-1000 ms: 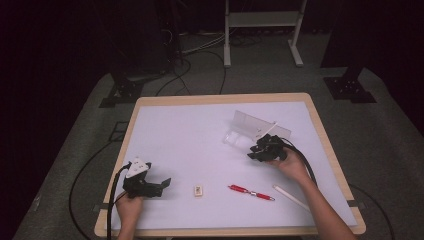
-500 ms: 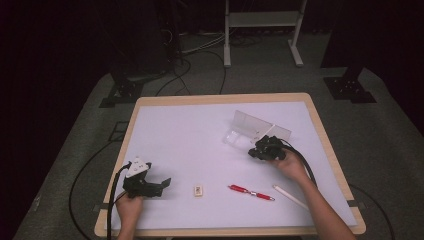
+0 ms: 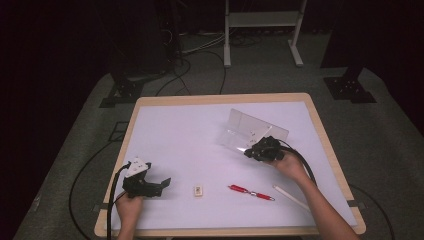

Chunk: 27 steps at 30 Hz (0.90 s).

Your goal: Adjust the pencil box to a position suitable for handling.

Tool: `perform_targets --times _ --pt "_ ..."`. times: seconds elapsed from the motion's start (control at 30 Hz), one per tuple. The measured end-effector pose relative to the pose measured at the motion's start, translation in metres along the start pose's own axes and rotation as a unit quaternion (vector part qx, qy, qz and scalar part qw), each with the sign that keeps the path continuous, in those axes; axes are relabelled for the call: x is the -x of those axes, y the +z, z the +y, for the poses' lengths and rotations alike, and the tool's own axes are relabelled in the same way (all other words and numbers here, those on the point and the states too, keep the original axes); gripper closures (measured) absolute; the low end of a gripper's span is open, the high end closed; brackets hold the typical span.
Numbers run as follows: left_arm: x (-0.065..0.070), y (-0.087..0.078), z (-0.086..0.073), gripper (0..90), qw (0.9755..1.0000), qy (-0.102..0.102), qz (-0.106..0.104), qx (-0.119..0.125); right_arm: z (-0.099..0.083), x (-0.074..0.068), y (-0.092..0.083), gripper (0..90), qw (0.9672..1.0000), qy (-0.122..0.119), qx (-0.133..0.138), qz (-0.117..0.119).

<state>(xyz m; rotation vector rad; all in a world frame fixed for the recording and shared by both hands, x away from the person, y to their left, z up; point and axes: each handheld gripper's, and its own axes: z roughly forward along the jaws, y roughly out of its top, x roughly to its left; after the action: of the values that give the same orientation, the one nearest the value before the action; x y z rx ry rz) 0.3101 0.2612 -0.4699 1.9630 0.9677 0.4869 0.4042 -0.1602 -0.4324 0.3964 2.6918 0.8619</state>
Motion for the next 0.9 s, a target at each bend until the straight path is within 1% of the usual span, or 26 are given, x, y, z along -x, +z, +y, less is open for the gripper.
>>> perform_targets --times 0.03,0.07,0.1,0.13,0.2,0.3,0.33,0.37,0.43,0.5,0.53,0.63,0.73,0.9 --pt "0.000 0.000 0.000 0.1 1.0000 0.000 0.000 0.000 0.000 0.000 0.000 86.1 1.0000 0.000 0.000 0.000" --pt "0.000 0.000 0.000 0.1 1.0000 0.000 0.000 0.000 0.002 -0.003 -0.002 86.2 1.0000 -0.002 0.005 0.006" --pt "0.000 0.000 0.000 0.1 1.0000 0.000 0.000 0.000 0.006 -0.009 -0.004 86.2 0.9997 -0.011 0.010 0.018" --pt "0.000 0.000 0.000 0.1 1.0000 0.000 0.000 0.000 0.006 -0.009 -0.004 86.2 0.9997 -0.011 0.010 0.018" --pt "0.000 0.000 0.000 0.1 1.0000 0.000 0.000 0.000 0.009 -0.015 -0.004 86.1 0.9992 -0.020 0.016 0.031" --pt "0.000 0.000 0.000 0.1 1.0000 0.000 0.000 0.000 0.013 -0.024 -0.001 86.2 0.9984 -0.034 0.009 0.045" --pt "0.000 0.000 0.000 0.1 1.0000 0.000 0.000 0.000 0.013 -0.024 0.000 86.1 0.9980 -0.040 0.008 0.048" --pt "0.000 0.000 0.000 0.1 1.0000 -0.002 0.000 0.000 0.013 -0.026 0.002 86.2 0.9978 -0.038 0.009 0.054" --pt "0.000 0.000 0.000 0.1 1.0000 -0.001 -0.001 -0.001 0.013 -0.030 0.006 86.1 0.9973 -0.041 0.008 0.061" --pt "0.000 0.000 0.000 0.1 1.0000 0.000 -0.001 -0.001 0.012 -0.033 0.012 86.1 0.9963 -0.049 -0.002 0.071" --pt "0.000 0.000 0.000 0.1 1.0000 0.000 -0.001 -0.001 0.012 -0.033 0.012 86.1 0.9963 -0.049 -0.002 0.071" --pt "0.000 0.000 0.000 0.1 1.0000 -0.001 -0.001 -0.001 0.012 -0.035 0.019 86.1 0.9952 -0.049 -0.009 0.084" --pt "0.000 0.000 0.000 0.1 1.0000 -0.001 -0.001 0.000 0.010 -0.039 0.024 86.2 0.9949 -0.050 -0.011 0.087" --pt "0.000 0.000 0.000 0.1 1.0000 0.000 -0.001 -0.001 0.008 -0.038 0.026 85.2 0.9949 -0.039 -0.006 0.093"
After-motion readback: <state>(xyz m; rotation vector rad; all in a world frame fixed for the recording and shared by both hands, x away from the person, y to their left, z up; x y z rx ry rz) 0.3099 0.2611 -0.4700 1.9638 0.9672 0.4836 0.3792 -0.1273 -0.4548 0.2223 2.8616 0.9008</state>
